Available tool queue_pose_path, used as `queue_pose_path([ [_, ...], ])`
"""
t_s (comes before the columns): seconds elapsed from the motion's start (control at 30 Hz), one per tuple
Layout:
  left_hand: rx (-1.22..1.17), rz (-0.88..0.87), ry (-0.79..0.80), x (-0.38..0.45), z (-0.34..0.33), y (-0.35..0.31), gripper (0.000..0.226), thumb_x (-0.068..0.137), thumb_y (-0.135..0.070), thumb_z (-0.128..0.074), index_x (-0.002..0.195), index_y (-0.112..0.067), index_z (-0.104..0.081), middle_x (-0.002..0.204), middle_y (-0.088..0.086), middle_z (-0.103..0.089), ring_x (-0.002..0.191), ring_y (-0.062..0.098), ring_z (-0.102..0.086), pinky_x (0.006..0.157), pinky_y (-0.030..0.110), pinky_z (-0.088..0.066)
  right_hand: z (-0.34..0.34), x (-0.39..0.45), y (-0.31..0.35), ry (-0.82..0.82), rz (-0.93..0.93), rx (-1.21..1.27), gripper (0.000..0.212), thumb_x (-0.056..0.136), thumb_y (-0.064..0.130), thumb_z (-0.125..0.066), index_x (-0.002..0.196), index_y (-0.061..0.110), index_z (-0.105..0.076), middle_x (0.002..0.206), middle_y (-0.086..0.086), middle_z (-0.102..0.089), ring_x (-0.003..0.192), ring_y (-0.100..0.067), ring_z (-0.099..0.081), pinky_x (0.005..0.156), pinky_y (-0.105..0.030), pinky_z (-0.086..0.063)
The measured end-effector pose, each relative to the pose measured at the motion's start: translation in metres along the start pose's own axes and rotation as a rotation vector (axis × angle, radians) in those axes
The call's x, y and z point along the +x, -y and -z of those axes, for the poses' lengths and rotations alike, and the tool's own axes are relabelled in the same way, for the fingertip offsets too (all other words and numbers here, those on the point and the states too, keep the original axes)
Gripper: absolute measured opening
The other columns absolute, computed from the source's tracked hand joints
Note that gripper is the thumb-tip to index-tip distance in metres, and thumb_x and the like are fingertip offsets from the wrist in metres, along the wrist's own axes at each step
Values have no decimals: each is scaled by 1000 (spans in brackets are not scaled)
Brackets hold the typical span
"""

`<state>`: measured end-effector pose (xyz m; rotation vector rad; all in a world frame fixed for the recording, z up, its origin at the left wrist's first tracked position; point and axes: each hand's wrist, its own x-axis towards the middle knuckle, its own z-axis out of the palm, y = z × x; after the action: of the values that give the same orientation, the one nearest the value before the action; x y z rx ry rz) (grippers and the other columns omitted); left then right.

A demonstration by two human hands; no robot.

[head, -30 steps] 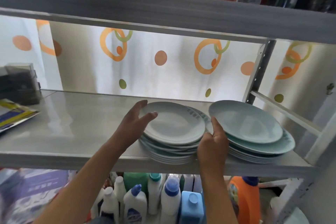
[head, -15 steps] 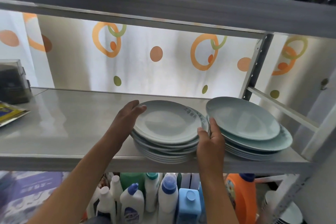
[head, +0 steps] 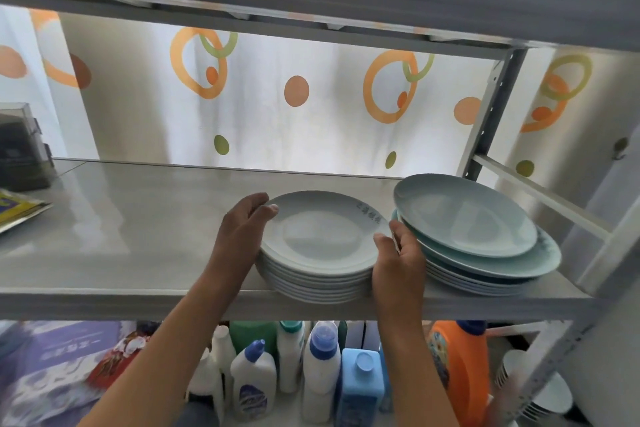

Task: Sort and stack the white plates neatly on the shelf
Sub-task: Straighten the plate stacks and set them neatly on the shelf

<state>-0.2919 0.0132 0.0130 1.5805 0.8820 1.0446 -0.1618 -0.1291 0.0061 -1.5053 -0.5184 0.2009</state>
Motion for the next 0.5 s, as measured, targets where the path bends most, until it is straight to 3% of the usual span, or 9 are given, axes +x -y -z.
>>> queue_pose_path([
  [0.1,-73,34,9,-1,2,-1,50,75,-39,-57,120,-17,-63,119,-1,-65,115,21,-57,105,39,-41,-4,-1,-2,-3,16,-22,45,92,14,-55,137,17,-50,127,6,-58,103,-2,-53,87,-17,-38],
  [0.2,-150,66,-34,-8,-13,1,66,67,-33,-53,131,-16,-55,128,0,-57,118,21,-53,101,35,-42,-12,-5,-6,6,5,-12,55,92,8,-47,145,22,-41,144,3,-48,128,-15,-46,107,-34,-38],
  [0.33,-308,128,-107,-9,-22,7,67,61,-22,-51,128,-18,-57,127,6,-61,116,28,-57,103,48,-45,-15,-5,-9,7,-8,4,59,92,6,-42,147,28,-37,147,4,-45,131,-17,-44,110,-40,-36],
  [0.5,-365,133,-184,-5,-24,10,52,77,-5,-42,124,-17,-61,125,9,-61,113,29,-57,101,43,-46,-23,-3,-13,-20,-12,-9,60,87,14,-40,145,30,-39,146,2,-47,130,-20,-46,109,-45,-37],
])
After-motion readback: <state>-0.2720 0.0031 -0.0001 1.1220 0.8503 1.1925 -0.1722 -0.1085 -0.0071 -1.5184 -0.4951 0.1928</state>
